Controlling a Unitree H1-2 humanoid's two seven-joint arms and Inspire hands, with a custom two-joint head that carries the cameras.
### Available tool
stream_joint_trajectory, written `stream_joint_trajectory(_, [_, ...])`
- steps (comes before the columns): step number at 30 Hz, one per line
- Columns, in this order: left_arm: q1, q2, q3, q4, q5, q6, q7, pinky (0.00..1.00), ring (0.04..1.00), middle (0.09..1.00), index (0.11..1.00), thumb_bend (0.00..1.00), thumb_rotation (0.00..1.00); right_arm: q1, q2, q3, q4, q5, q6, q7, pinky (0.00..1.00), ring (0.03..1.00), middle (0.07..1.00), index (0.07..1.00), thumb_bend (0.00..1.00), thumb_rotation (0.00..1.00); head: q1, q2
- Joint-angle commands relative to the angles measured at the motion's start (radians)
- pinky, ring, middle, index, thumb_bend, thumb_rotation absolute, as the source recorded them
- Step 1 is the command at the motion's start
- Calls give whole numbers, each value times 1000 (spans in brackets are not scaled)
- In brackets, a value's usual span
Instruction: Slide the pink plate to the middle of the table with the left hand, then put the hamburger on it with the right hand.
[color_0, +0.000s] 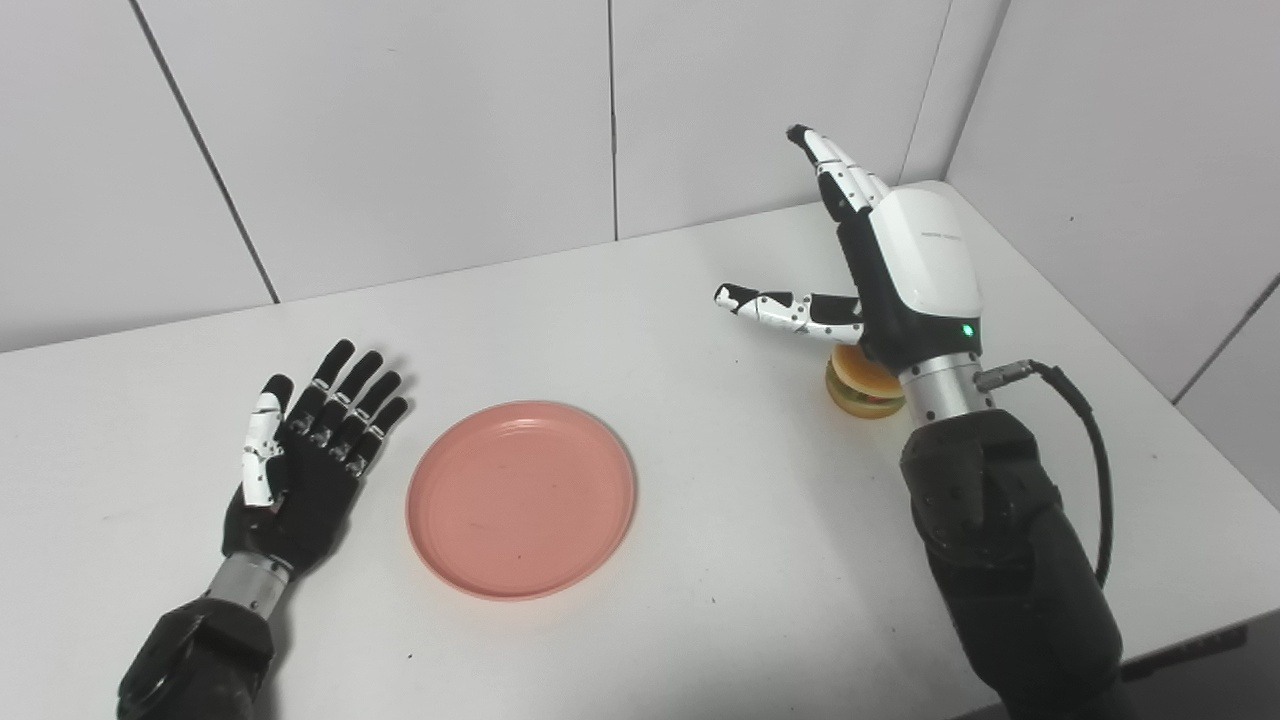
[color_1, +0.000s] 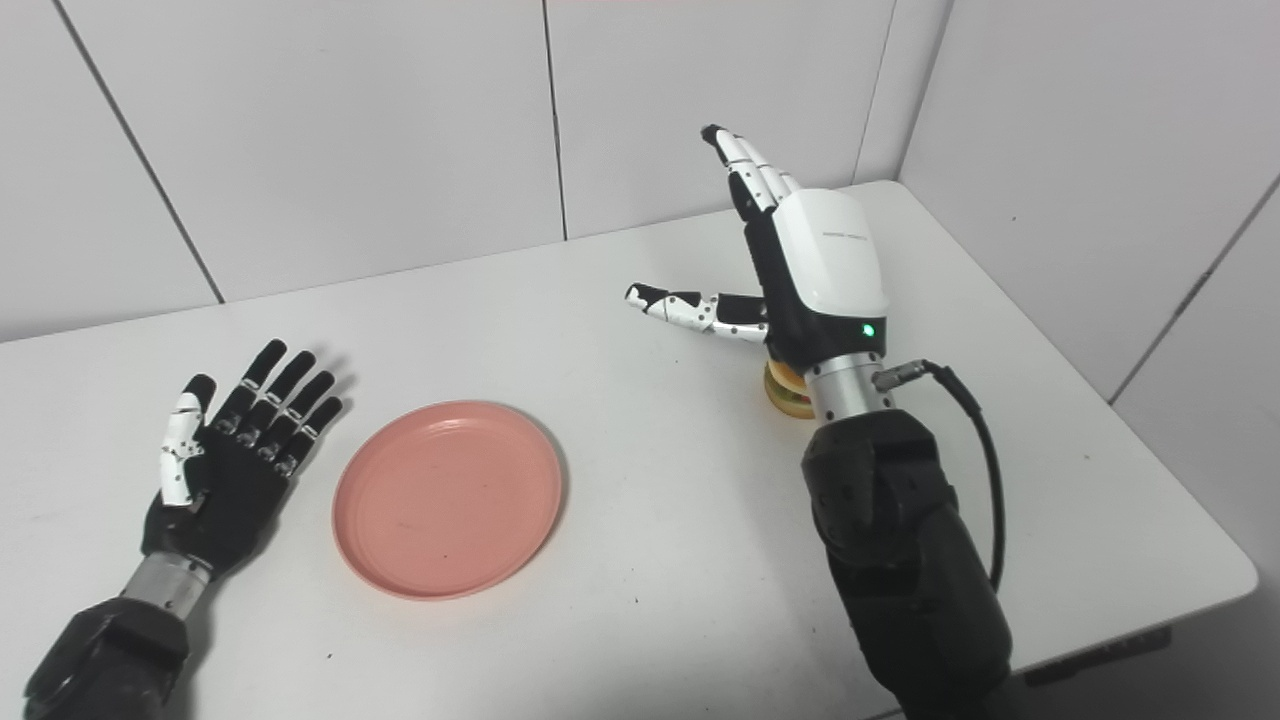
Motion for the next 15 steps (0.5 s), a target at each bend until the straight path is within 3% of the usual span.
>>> stream_joint_trajectory(1, [75,27,8,90,37,105,78,967,934,942,949,367,1000,-15,-31,-33,-37,-33,41,7,708,854,911,927,929,700,-5,1])
stream_joint_trajectory(15, [67,45,16,78,43,122,87,961,937,953,958,359,1000,38,-86,-116,-18,-57,150,94,746,905,968,987,995,746,-20,21])
